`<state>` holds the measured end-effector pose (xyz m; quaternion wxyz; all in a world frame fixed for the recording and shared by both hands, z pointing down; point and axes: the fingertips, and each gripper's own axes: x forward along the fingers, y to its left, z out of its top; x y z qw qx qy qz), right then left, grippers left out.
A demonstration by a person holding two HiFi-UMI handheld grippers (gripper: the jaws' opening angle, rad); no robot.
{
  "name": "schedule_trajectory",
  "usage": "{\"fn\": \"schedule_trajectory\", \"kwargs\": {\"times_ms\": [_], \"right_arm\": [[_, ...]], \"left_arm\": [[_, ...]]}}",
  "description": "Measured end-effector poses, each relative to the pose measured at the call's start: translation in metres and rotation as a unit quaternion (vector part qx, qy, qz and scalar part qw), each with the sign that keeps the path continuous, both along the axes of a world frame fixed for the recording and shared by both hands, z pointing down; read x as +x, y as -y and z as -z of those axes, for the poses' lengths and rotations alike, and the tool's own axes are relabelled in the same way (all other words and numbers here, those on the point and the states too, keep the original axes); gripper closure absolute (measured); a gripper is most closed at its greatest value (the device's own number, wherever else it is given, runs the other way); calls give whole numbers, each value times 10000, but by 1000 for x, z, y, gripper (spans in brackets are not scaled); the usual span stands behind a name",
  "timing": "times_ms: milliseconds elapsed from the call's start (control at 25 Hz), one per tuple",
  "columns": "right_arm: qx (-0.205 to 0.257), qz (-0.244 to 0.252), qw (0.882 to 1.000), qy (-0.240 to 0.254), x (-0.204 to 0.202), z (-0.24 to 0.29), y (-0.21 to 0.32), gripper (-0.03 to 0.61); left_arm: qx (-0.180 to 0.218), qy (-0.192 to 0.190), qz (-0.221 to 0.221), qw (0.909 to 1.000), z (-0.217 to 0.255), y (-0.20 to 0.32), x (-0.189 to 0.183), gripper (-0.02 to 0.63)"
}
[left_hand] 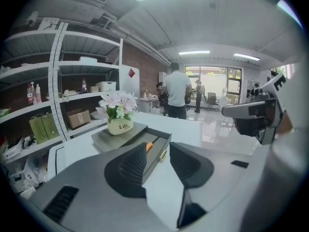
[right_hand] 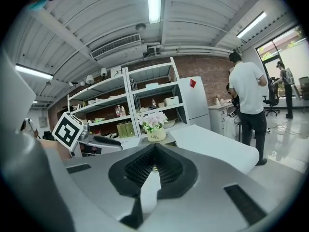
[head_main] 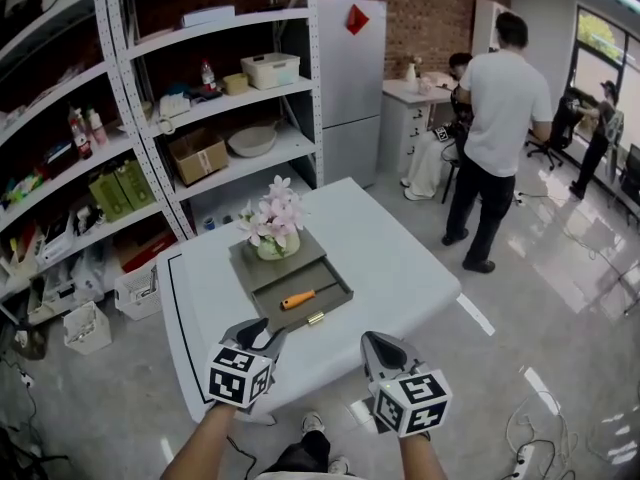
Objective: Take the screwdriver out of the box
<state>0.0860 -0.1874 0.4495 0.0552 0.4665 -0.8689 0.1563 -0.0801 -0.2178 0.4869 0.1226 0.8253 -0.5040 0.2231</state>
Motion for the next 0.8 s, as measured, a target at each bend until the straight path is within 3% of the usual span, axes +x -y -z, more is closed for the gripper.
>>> {"fn": "schedule_trajectory", "kwargs": {"times_ms": [240,400,600,800], "right_arm": [[-86,-28,9999,-46,-5,-6,46,572],[-132,-65,9999,-69,-7,-10,78,572],[-245,-219,9994,-114,-5,-16,113,572],[-370,-363,9985,-155,-6,-23,138,572]], "left_arm": [[-469,111,-368,9982,-25,46,1,454],[-771,384,-633,9943,-44,78,-1,448],[-1294,826,-1161,9813,-76,107,1,434],[-1624,1329,-1737,9622,-103,123,6,419]]}}
